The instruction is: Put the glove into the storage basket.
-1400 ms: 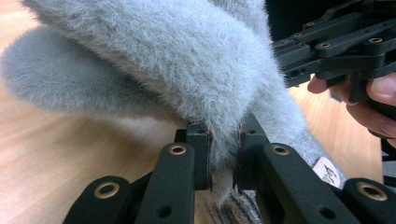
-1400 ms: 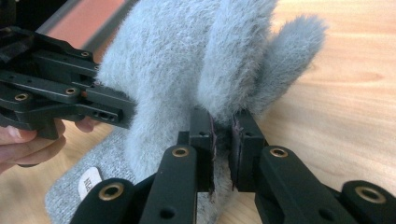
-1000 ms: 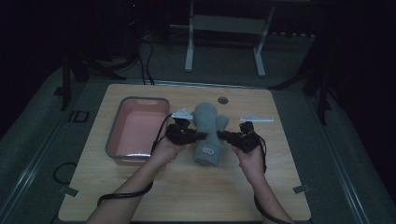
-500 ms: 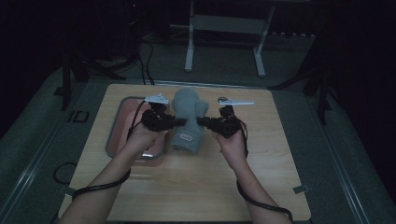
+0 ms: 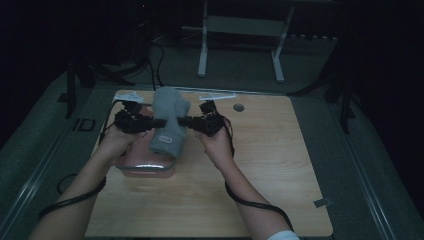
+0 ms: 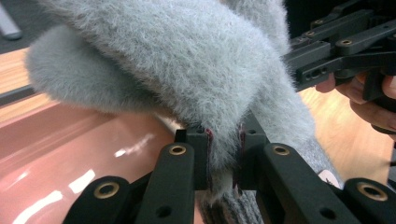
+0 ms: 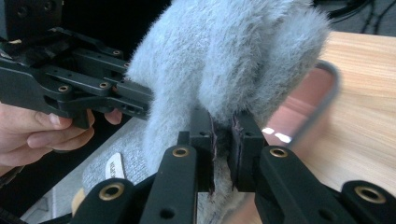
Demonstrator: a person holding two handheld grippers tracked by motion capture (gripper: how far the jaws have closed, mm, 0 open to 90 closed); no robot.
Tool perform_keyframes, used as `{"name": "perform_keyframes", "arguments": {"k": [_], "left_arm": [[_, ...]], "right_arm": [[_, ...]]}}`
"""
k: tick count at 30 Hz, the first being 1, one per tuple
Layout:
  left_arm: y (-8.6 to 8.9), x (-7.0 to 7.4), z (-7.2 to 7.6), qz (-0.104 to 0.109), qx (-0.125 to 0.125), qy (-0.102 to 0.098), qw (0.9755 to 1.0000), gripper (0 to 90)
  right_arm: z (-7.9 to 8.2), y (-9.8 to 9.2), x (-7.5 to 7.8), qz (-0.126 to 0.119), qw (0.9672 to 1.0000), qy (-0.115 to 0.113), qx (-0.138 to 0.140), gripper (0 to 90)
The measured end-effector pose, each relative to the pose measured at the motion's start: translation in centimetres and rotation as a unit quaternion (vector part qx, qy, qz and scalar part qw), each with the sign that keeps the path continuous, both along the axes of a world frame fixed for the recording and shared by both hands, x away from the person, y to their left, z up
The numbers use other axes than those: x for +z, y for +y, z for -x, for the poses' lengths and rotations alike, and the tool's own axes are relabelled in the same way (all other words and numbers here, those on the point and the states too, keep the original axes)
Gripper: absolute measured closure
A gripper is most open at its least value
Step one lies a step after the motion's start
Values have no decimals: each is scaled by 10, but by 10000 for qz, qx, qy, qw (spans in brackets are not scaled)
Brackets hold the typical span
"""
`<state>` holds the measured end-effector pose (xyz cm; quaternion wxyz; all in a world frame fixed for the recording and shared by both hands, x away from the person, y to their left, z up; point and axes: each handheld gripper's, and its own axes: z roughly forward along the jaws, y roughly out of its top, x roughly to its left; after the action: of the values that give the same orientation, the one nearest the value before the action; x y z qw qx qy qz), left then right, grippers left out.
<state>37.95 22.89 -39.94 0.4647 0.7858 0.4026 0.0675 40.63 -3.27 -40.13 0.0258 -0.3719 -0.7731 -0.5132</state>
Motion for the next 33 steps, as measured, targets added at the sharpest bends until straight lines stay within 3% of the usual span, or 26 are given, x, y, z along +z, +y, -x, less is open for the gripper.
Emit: {"name": "perform_keyframes", "arguments": {"k": [7,8,9,10,15,17,24,33], "left_arm": [[26,-22,-4,-28,268,253,9993,808],[26,-22,-4,-28,268,253,9993,808],[28,-33,-6,-60,313,347,9989,808],[29,-38,-8,-63,350,414,9985,807],[27,-65,-16,-128,525,665,9963,806],[25,-71,-20,-248,562,777,9951,806],[16,-87,-30,-841,715,1120,9876,804],[10,-98,-40,-1205,774,1477,9786,800]], "right_arm": [[-12,38,-17,175,9996,167,150,815],[-12,38,-17,175,9996,167,150,815],[-14,41,-22,229,9995,190,145,814],[-17,47,-32,386,9989,218,125,815],[-31,57,-57,700,9965,440,78,814],[-35,60,-66,825,9953,510,46,815],[-41,74,-89,1348,9893,553,-58,814],[-45,90,-98,1949,9795,507,-73,789]]}}
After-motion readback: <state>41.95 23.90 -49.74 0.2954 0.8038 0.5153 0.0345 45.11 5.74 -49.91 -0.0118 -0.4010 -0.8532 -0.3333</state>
